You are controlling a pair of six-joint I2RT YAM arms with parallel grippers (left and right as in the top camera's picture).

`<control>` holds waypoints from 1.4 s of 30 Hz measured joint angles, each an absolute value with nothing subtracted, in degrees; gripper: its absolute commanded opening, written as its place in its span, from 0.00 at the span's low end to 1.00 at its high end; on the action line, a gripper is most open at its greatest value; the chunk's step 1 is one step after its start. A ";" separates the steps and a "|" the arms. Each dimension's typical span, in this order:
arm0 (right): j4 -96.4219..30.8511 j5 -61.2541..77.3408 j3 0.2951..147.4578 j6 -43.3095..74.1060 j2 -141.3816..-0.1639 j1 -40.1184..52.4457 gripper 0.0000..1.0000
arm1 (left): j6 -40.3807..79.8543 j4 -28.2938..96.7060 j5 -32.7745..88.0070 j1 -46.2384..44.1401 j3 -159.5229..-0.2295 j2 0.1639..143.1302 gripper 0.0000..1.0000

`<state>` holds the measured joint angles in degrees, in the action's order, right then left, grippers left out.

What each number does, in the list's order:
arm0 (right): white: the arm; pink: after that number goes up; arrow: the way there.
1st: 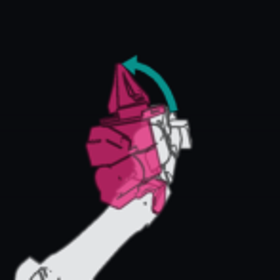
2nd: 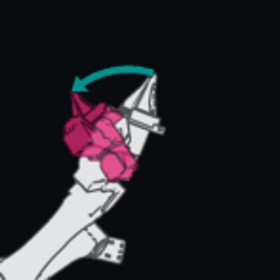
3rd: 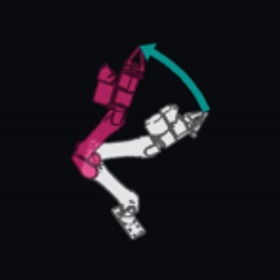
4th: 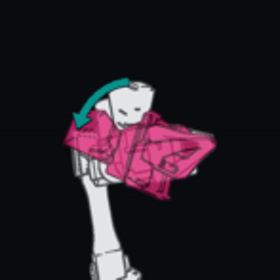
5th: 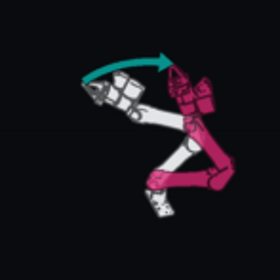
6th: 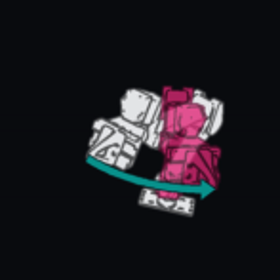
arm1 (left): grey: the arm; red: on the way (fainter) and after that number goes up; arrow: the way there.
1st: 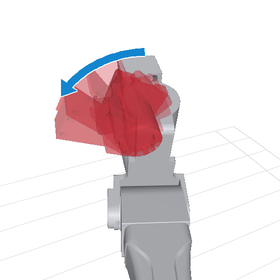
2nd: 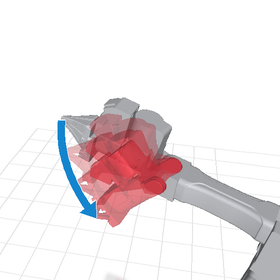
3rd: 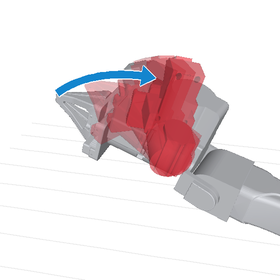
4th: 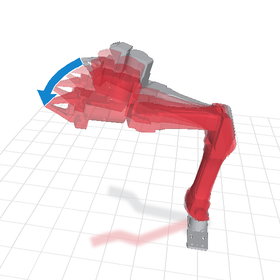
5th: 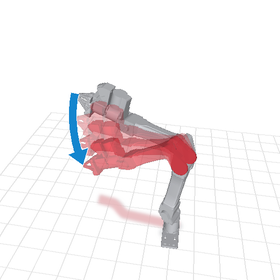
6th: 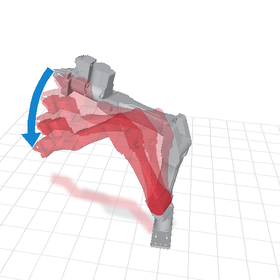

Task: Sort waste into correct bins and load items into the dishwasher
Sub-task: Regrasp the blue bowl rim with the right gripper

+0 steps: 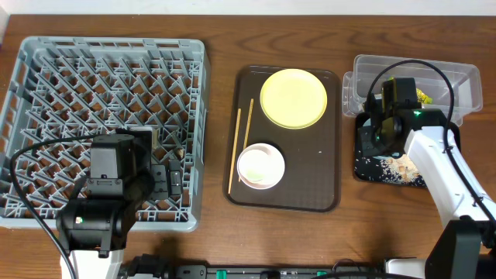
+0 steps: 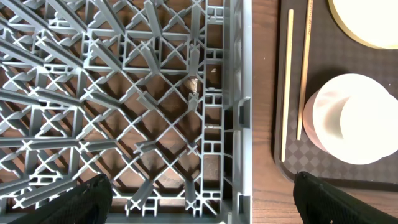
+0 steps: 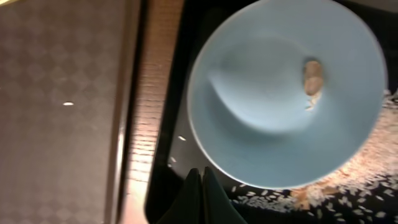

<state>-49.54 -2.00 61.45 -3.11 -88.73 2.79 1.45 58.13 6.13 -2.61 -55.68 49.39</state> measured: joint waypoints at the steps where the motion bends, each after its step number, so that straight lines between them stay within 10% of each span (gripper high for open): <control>1: -49.65 -2.33 61.45 -3.14 -88.73 2.87 0.01 | 1.45 58.13 6.13 -2.61 -55.68 49.39 0.95; 42: -50.57 -8.32 61.45 -2.79 -92.88 6.33 0.24 | 1.43 58.94 6.11 -2.61 -55.68 49.39 0.95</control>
